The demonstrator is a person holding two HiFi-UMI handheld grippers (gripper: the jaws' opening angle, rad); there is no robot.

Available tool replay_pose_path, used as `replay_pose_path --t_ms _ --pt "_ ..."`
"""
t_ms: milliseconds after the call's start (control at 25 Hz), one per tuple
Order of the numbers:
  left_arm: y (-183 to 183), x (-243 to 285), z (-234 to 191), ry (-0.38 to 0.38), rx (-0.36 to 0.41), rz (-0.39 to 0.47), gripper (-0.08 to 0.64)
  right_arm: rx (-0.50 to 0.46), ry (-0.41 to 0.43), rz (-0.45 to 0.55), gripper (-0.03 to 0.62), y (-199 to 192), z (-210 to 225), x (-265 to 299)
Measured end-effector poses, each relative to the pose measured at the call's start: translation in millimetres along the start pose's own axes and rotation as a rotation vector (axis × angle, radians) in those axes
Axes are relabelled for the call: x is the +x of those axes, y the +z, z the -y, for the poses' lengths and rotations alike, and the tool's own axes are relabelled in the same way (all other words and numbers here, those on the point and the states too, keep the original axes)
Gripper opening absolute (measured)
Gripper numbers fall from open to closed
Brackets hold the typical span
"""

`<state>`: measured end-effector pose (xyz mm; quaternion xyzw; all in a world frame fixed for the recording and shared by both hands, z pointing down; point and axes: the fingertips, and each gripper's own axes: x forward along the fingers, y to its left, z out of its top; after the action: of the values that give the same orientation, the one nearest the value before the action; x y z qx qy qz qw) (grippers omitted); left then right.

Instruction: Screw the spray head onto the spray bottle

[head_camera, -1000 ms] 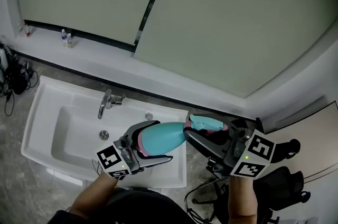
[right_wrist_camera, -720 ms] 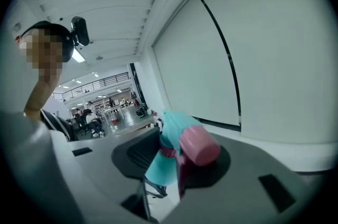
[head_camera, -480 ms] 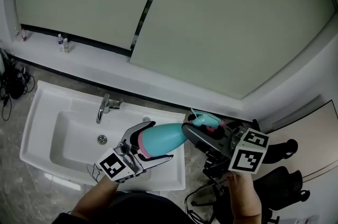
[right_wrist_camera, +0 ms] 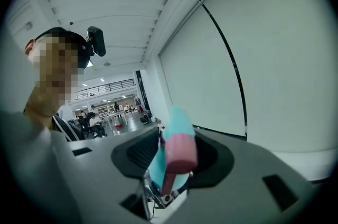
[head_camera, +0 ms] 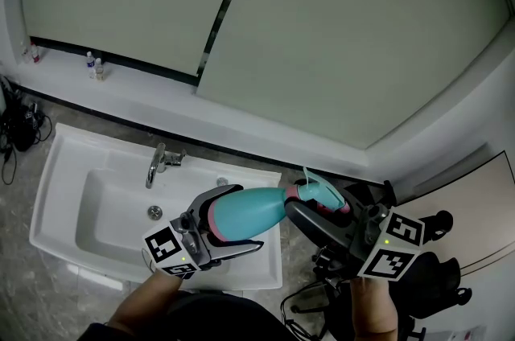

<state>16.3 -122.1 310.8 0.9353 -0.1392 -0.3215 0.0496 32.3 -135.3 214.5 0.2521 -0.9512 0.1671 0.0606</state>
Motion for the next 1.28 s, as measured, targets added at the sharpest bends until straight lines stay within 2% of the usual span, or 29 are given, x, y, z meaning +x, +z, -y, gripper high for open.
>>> replay_pose_path --t_ms 200,440,600,800,1000,1120,1280 --pt "4.8 2.8 6.6 -0.051 -0.049 0.021 0.456 -0.015 0.025 0.017 0.143 3.9 -6.7 -8.3" --pt "1.0 3.7 8.5 -0.088 -0.117 0.041 0.456 -0.085 -0.030 0.000 0.144 9.7 -10.4 -17.9" --pt "5.1 3.2 2.8 -0.092 -0.172 0.085 0.456 -0.098 -0.052 -0.023 0.143 6.9 -14.0 -22.5" --pt "6.8 4.5 -1.1 -0.066 -0.184 0.094 0.456 -0.117 -0.052 -0.034 0.143 7.0 -24.7 -27.7" --pt "2.1 6.5 1.5 -0.079 -0.235 0.104 0.456 -0.190 -0.047 -0.054 0.143 6.3 -36.2 -25.9" --pt "3.3 7.9 7.1 -0.118 -0.296 0.135 0.456 -0.212 -0.014 -0.054 0.143 4.2 -40.4 -27.4" --pt "9.9 8.7 14.9 -0.181 -0.350 0.169 0.456 -0.203 0.094 -0.027 0.144 6.2 -50.6 -34.4"
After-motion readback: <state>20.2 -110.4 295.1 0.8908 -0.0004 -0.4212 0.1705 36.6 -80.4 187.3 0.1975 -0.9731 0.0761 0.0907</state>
